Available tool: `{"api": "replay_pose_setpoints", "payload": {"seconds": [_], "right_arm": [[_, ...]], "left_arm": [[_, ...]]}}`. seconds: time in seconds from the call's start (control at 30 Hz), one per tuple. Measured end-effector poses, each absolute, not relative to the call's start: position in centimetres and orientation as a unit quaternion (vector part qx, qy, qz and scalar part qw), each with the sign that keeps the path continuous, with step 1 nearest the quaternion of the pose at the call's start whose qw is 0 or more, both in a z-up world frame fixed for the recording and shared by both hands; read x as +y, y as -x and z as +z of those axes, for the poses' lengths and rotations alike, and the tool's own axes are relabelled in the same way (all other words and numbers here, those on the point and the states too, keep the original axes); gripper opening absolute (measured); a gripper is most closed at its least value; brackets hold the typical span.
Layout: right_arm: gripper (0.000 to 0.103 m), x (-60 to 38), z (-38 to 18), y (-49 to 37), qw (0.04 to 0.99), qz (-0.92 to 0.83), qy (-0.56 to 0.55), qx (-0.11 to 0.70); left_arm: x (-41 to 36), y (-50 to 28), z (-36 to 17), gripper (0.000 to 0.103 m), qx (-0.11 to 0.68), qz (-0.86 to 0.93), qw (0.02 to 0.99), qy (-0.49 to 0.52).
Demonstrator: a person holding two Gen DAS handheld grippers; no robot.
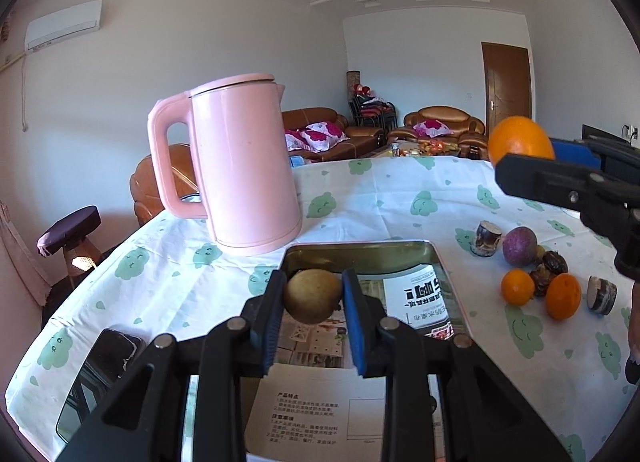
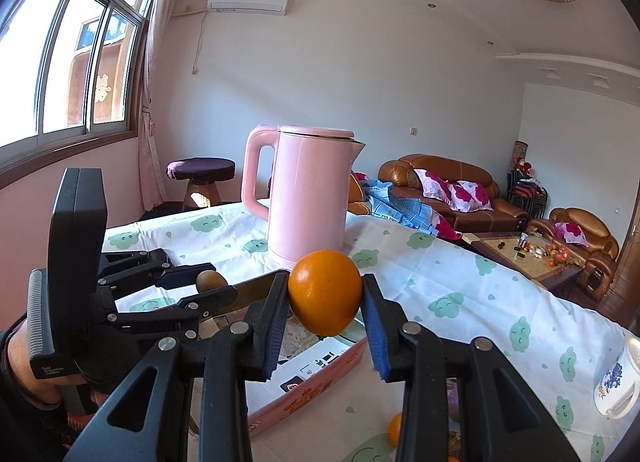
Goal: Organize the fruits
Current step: 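Drop the small fruit into the tin with the left tool while the right releases the orange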
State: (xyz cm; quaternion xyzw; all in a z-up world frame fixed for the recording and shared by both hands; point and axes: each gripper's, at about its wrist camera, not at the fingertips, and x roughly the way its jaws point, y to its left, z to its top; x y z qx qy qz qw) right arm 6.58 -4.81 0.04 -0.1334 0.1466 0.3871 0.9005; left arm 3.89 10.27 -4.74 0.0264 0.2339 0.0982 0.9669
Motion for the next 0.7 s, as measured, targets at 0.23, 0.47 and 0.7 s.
{"api": "replay_pose_setpoints", "payload": {"seconds": [0.23, 0.47, 0.7], "right_arm": [[0.038, -2.6, -1.9, -7.6, 0.889, 0.399, 0.137, 0.180], [0.038, -1.0, -3.7, -8.8, 0.881, 0.396, 0.146, 0.214], [0.038, -0.4, -4.5, -9.4, 0.876, 0.395, 0.148, 0.233]], "left_arm": [[11.2, -4.4, -5.3, 0.030, 0.248, 0.107, 0.962, -0.030], [11.9, -5.0, -5.8, 0.030, 0.261, 0.114, 0.958, -0.038], [12.0, -5.4, -6.1, 0.030, 0.273, 0.113, 0.954, -0.042]]}}
